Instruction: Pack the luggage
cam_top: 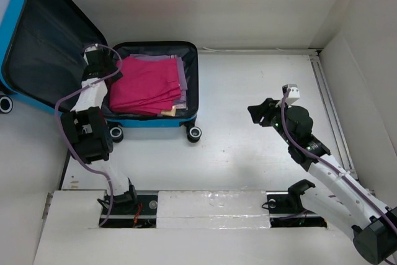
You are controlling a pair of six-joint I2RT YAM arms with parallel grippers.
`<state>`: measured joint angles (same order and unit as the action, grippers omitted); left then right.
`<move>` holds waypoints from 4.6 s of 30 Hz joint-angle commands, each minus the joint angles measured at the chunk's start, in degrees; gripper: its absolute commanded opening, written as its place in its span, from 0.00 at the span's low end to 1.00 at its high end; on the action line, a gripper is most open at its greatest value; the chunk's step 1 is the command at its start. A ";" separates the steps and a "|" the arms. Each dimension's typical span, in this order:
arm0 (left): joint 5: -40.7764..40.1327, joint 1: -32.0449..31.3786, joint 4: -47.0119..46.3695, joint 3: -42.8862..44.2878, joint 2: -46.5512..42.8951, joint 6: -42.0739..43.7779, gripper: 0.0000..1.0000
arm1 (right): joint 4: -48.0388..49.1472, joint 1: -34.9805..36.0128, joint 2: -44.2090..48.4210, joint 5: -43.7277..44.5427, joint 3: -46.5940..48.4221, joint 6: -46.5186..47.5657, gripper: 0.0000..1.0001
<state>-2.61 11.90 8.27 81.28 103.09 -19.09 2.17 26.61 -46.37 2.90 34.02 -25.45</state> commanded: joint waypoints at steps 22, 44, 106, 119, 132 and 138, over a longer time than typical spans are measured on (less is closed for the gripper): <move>-49.50 -3.03 18.89 -7.27 -44.65 -5.16 0.63 | 3.01 0.72 -5.22 -12.65 3.68 3.04 0.22; -49.68 8.67 23.11 2.93 -28.28 -6.57 0.12 | 3.54 0.72 -9.97 -16.44 4.83 4.18 0.39; 4.90 -0.23 5.69 25.23 -6.42 -10.62 0.00 | 4.77 5.29 -19.02 -3.16 5.35 6.37 0.00; 1.37 9.98 19.50 38.27 17.49 -1.65 0.00 | 4.77 6.52 -20.25 0.18 6.41 6.38 0.03; 14.64 1.47 -1.66 6.30 12.23 -12.97 0.00 | 4.68 2.94 -38.16 2.38 26.32 4.01 0.36; 19.84 -1.71 -13.35 -9.97 6.26 -19.22 0.00 | 0.03 -0.24 -55.48 1.67 40.58 2.78 0.38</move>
<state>7.42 17.69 -3.44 78.59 112.92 -35.79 4.43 27.86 -96.55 3.95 69.71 -21.41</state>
